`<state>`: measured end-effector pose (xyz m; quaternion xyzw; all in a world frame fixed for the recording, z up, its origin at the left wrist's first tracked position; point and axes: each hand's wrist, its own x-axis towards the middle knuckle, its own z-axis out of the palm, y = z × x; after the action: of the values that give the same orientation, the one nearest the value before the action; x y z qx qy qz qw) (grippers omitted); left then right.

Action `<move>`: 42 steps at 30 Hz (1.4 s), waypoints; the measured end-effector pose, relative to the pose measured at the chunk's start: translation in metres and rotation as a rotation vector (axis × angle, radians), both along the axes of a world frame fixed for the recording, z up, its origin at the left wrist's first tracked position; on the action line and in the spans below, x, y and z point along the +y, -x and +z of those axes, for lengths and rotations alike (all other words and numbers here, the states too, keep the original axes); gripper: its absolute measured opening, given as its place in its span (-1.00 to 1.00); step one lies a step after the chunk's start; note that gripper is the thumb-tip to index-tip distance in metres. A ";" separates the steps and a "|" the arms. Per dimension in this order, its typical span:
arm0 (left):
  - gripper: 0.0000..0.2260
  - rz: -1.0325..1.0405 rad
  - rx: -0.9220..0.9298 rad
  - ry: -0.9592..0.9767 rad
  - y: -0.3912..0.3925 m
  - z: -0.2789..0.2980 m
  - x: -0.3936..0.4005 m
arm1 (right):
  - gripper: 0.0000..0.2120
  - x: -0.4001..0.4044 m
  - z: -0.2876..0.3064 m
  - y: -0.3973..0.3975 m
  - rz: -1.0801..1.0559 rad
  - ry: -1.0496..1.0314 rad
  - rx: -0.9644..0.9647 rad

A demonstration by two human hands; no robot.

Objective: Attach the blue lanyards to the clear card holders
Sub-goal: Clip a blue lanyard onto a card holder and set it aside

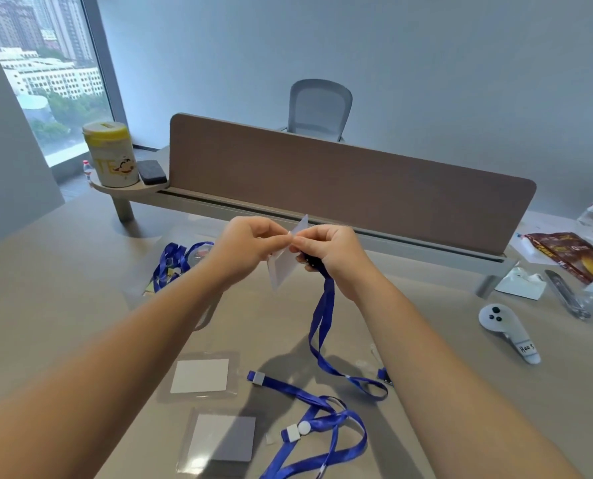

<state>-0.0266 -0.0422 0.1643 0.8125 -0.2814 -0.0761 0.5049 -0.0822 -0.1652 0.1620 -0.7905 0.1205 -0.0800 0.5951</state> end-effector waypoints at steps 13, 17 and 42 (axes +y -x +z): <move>-0.85 0.020 -0.030 -0.134 -0.014 -0.026 0.021 | -0.77 0.035 -0.046 -0.012 0.005 0.160 -0.083; -0.86 0.076 -0.178 -0.065 -0.014 -0.058 0.026 | -0.76 0.046 -0.072 -0.015 -0.045 0.246 -0.161; -0.65 0.023 1.192 0.823 0.026 -0.126 0.124 | -0.82 0.127 -0.095 0.049 0.012 0.007 -0.240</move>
<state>-0.0529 0.0814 0.0379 0.3799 0.0446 -0.3886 0.8382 -0.1310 -0.0385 0.0673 -0.7780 0.0434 -0.1710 0.6029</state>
